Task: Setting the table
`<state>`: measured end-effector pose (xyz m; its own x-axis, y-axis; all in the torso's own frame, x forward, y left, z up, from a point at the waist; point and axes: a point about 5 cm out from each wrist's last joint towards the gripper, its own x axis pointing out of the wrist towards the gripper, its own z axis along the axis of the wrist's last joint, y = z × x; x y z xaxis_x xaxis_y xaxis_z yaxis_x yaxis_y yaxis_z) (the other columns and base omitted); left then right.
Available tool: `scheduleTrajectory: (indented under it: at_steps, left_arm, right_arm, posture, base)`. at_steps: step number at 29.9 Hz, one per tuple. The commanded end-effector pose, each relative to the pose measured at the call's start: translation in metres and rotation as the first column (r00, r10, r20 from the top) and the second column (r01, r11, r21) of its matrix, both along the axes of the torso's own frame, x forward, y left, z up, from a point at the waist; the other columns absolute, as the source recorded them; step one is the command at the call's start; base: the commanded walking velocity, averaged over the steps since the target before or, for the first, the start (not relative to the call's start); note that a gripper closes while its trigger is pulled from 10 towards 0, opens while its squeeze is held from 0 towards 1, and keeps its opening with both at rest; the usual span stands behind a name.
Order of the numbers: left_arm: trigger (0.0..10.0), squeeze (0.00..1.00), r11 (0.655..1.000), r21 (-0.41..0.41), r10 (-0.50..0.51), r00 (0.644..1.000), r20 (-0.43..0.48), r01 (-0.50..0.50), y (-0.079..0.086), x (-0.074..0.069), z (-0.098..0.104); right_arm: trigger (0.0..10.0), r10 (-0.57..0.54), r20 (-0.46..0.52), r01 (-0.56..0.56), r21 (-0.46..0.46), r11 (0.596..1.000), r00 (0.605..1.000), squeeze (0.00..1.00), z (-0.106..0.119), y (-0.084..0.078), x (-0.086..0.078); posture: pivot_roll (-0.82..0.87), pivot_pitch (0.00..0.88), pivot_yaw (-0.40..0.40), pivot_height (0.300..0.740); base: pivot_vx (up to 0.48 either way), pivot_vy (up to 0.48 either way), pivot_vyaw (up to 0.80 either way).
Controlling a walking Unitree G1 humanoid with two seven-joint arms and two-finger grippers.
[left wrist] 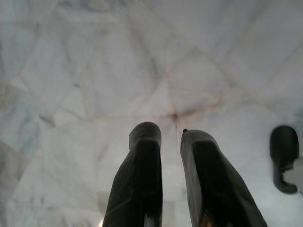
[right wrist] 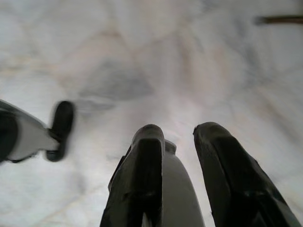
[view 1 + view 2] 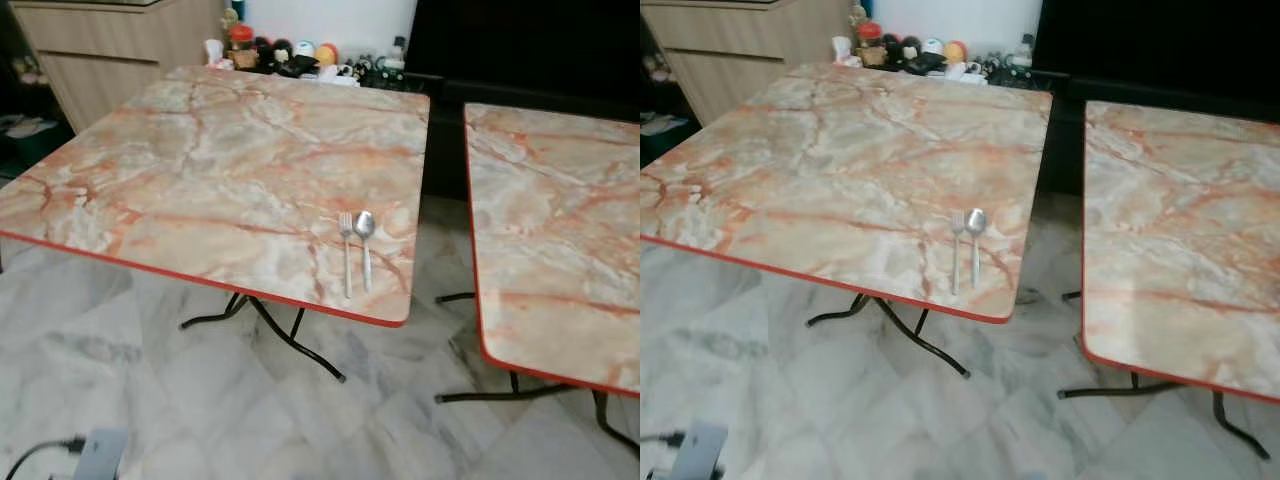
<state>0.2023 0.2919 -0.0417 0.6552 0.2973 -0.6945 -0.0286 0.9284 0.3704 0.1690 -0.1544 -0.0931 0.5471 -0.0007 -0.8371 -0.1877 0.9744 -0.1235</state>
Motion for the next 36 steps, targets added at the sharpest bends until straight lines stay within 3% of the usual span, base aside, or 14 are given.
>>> scheduleTrajectory:
  at_steps: [1,7,17,24,30,34,36]
  left_arm:
    - [10.0,0.00,0.999,-0.014,-0.041,0.998,-0.042,0.040,-0.008,-0.005,-0.007]
    - [10.0,0.00,0.990,-0.053,-0.134,0.990,-0.043,0.132,-0.025,0.001,-0.010]
    - [10.0,0.00,0.993,-0.078,-0.092,0.995,-0.046,0.088,-0.022,-0.006,-0.013]
    - [10.0,0.00,0.990,-0.109,-0.093,0.995,-0.037,0.089,-0.029,-0.007,-0.016]
    - [10.0,0.00,0.989,-0.120,-0.093,0.995,-0.029,0.089,-0.035,-0.006,-0.018]
    - [10.0,0.00,0.982,-0.121,-0.149,0.988,-0.032,0.144,-0.042,-0.004,-0.018]
    - [10.0,0.00,0.982,-0.120,-0.151,0.988,-0.033,0.146,-0.043,-0.004,-0.018]
  right_arm:
    - [10.0,-0.023,-0.021,0.022,-0.017,1.000,1.000,0.00,-0.002,-0.009,-0.006]
    - [10.0,-0.030,-0.022,0.030,-0.018,0.999,0.999,0.00,-0.003,-0.009,-0.007]
    - [10.0,-0.038,-0.013,0.037,-0.020,0.999,0.999,0.00,-0.002,-0.008,-0.006]
    - [10.0,-0.052,0.002,0.052,-0.031,0.998,0.999,0.00,-0.002,-0.010,-0.005]
    - [10.0,-0.154,0.061,0.156,-0.034,0.987,0.986,0.00,0.000,-0.013,-0.005]
    - [10.0,-0.309,0.151,0.309,0.023,0.951,0.939,0.00,0.004,-0.015,-0.005]
    - [10.0,-0.317,0.156,0.317,0.030,0.948,0.935,0.00,0.004,-0.015,-0.005]
  posture:
    - [0.08,0.118,0.031,0.740]
    - [0.06,0.108,0.032,0.740]
    - [0.06,0.101,0.033,0.740]
    - [0.06,0.104,0.029,0.740]
    - [0.05,0.109,0.028,0.740]
    - [0.02,0.094,0.018,0.740]
    - [0.02,0.094,0.018,0.740]
  base:
    - [0.000,0.480,0.00]
    - [0.000,0.327,0.00]
    - [0.000,0.000,0.00]
    - [0.000,0.000,0.00]
    - [0.000,0.000,0.00]
    - [0.000,0.000,0.00]
    - [0.000,0.000,0.00]
